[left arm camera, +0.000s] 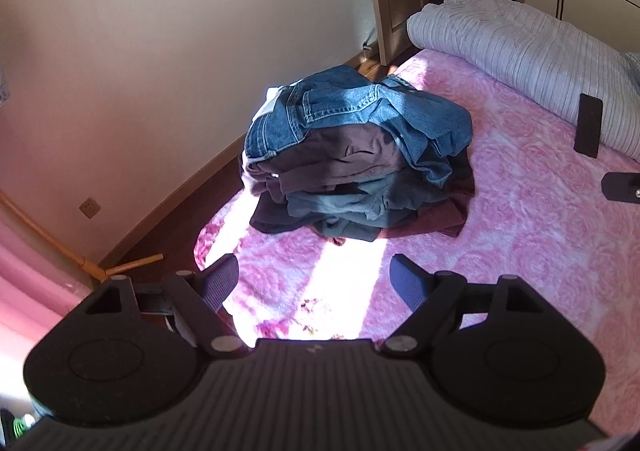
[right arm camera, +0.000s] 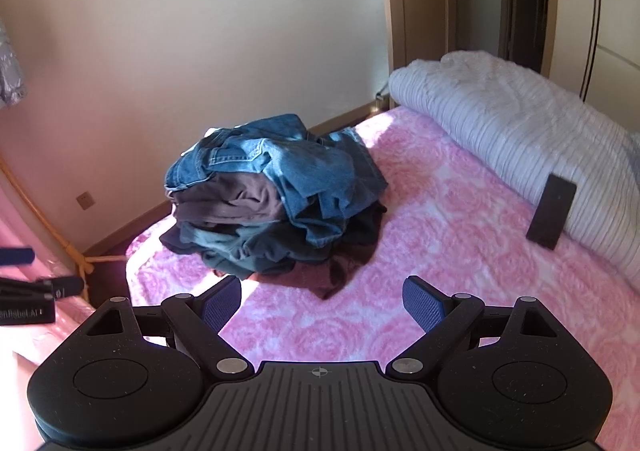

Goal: Fold clothes
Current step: 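Grasp the blue jeans with both grippers and lift them off the stack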

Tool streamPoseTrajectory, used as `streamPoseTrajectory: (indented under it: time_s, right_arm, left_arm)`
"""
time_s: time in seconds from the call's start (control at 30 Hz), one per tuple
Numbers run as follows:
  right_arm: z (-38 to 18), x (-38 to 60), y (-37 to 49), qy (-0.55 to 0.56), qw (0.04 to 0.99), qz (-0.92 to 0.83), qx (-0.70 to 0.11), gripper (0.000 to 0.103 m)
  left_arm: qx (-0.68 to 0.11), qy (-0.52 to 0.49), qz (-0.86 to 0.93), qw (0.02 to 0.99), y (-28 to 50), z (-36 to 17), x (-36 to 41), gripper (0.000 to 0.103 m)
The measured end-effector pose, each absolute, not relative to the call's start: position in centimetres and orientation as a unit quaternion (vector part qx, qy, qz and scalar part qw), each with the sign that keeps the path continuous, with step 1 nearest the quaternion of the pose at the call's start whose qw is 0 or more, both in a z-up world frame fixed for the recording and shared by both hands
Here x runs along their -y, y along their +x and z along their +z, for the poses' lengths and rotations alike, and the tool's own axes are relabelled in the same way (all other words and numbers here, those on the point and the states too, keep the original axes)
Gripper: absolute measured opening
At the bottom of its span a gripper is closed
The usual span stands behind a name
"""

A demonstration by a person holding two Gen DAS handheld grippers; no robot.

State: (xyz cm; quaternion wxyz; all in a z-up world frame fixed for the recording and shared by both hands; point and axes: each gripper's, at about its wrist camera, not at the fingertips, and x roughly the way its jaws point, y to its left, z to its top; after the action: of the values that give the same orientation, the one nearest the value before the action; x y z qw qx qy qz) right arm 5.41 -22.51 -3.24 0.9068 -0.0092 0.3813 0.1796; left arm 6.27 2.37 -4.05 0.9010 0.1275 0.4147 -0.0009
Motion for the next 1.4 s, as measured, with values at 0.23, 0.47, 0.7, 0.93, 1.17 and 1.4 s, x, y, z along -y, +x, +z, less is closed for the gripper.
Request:
streamPoseTrajectory:
  time_s: [0.23, 0.47, 0.7, 0.93, 1.17, 1.4]
  right_arm:
    - [-5.0, 16.4, 12.1, -0.088, 0.904, 0.174, -0.380, 0.091]
    - [-8.5, 8.7, 20.9, -0.202, 0.887, 0.191, -0.369, 0.091]
    - [-13.6, 3.3, 29.1, -0.280, 0.854, 0.222, -0.378, 0.091]
    - [-18.6, 0.2, 34.0, -0.378, 0.807, 0.245, -0.383, 0.090]
    - [-19.8, 0.2, 35.7, -0.392, 0.789, 0.252, -0.400, 0.020]
    - [-13.4, 3.9, 35.3, -0.324, 0.844, 0.231, -0.360, 0.002]
  left_arm:
    - [-0.395, 0.165, -0.064, 0.902, 17.6, -7.5, -7.0, 0.080]
    - [-0.391, 0.201, -0.116, 0.891, 28.8, -11.9, -11.2, 0.080]
    - [-0.414, 0.178, -0.159, 0.878, 37.0, -15.8, -14.3, 0.079]
    - [-0.444, 0.147, -0.215, 0.857, 39.8, -17.9, -15.3, 0.053]
    - [-0.422, 0.142, -0.226, 0.866, 39.6, -17.1, -16.2, 0.014]
    - [-0.332, 0.154, -0.257, 0.895, 37.3, -10.5, -15.5, 0.010]
